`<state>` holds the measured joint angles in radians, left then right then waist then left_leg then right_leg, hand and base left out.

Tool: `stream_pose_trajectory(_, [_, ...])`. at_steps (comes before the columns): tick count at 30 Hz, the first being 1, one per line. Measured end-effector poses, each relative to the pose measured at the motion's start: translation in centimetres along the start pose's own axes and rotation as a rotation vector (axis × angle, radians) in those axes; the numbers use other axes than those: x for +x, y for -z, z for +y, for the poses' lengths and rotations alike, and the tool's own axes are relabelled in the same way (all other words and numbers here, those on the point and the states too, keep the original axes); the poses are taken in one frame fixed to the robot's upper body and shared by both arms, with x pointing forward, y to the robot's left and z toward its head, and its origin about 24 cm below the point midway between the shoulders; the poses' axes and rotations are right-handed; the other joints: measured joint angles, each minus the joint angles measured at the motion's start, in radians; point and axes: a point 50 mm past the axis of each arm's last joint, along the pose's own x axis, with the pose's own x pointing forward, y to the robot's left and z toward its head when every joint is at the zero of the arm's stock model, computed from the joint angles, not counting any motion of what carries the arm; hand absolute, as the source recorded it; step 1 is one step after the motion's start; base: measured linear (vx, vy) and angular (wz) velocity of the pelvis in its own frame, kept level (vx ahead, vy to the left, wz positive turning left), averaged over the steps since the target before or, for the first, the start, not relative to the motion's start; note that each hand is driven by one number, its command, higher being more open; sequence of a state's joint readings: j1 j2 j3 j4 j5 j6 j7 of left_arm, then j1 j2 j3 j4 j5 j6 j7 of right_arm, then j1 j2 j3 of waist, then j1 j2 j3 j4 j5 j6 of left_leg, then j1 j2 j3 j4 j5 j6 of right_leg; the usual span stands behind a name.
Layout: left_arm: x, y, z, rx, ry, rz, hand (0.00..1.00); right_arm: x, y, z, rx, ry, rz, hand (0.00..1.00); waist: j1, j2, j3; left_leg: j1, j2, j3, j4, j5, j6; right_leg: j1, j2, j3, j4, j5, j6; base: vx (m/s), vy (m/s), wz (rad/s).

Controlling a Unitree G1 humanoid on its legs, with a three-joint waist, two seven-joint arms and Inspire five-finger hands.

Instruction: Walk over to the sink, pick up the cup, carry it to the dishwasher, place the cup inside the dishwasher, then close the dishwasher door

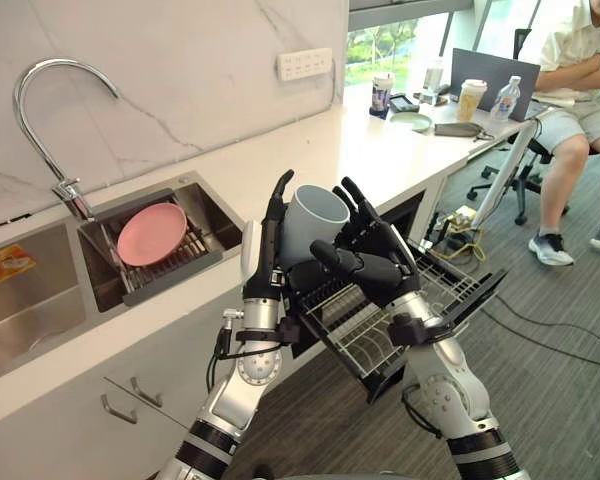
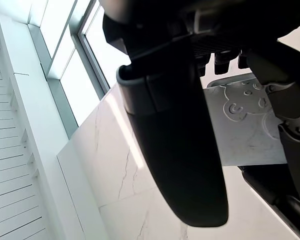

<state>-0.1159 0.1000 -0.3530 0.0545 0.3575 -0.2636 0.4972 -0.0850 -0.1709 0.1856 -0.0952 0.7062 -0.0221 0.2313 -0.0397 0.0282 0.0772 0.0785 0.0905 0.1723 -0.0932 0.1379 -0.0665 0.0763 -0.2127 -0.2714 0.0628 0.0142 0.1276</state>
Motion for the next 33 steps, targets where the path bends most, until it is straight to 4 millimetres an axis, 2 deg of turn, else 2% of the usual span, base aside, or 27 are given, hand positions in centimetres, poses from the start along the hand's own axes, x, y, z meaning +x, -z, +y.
stream_pose_trajectory(6, [0.0, 0.2, 0.2, 0.025, 0.000, 0.001, 0.00, 0.7, 0.2, 0.3, -0.042, -0.008, 0.036, 1.00, 0.003, -0.001, -0.005, -0.002, 0.000, -0.010, 0.000, 0.000, 0.000, 0.008, 0.001, -0.007, -0.013, 0.007, 0.001, 0.00, 0.000, 0.02])
stream_pose_trajectory(7, [0.0, 0.2, 0.2, 0.039, -0.002, -0.003, 0.00, 0.9, 0.3, 0.4, -0.054, -0.004, 0.047, 0.00, 0.003, -0.001, -0.006, -0.002, -0.001, -0.012, 0.000, 0.001, 0.000, 0.011, 0.002, -0.010, -0.015, 0.009, 0.001, 0.01, 0.000, 0.05])
stream_pose_trajectory(11, [0.0, 0.3, 0.3, 0.067, -0.014, 0.006, 0.00, 1.5, 0.6, 0.5, -0.084, 0.007, 0.076, 0.00, 0.004, -0.001, -0.007, -0.002, 0.000, -0.015, 0.000, 0.002, -0.001, 0.014, 0.003, -0.012, -0.017, 0.010, 0.002, 0.00, 0.000, 0.01])
stream_pose_trajectory(14, [0.0, 0.1, -0.1, 0.083, -0.011, -0.011, 0.00, 1.6, 0.5, 0.0, -0.104, 0.055, 0.082, 0.00, 0.021, -0.002, -0.007, -0.002, -0.001, -0.018, 0.000, 0.002, -0.001, 0.016, 0.003, -0.015, -0.019, 0.010, 0.002, 0.00, 0.000, 0.00])
stream_pose_trajectory(18, [0.2, -0.1, -0.1, 0.096, -0.029, -0.028, 0.00, 2.1, 0.3, 0.2, -0.111, 0.065, 0.075, 0.00, 0.025, -0.002, -0.008, -0.003, -0.001, -0.021, 0.000, 0.002, -0.001, 0.017, 0.003, -0.018, -0.019, 0.010, 0.002, 0.00, 0.000, 0.00])
stream_pose_trajectory(27, [0.2, 0.0, 0.5, 0.114, -0.074, -0.033, 0.00, 2.9, 0.5, 1.2, -0.120, 0.047, 0.075, 0.00, 0.031, -0.002, -0.010, -0.003, -0.001, -0.028, 0.001, 0.003, -0.001, 0.027, 0.004, -0.028, -0.029, 0.013, 0.002, 0.00, 0.000, 0.01])
stream_pose_trajectory(28, [0.2, 0.1, 0.5, 0.115, -0.077, -0.033, 1.00, 3.0, 0.6, 1.3, -0.120, 0.051, 0.071, 0.00, 0.032, -0.002, -0.010, -0.004, -0.001, -0.028, 0.001, 0.003, -0.001, 0.027, 0.004, -0.028, -0.030, 0.013, 0.002, 0.00, 0.000, 0.00])
stream_pose_trajectory(33, [0.2, 0.1, 0.5, 0.119, -0.074, -0.034, 1.00, 3.3, 0.9, 1.7, -0.125, 0.084, 0.058, 0.00, 0.036, -0.002, -0.010, -0.006, -0.001, -0.029, 0.001, 0.003, -0.001, 0.027, 0.004, -0.030, -0.031, 0.013, 0.002, 0.00, 0.000, 0.00])
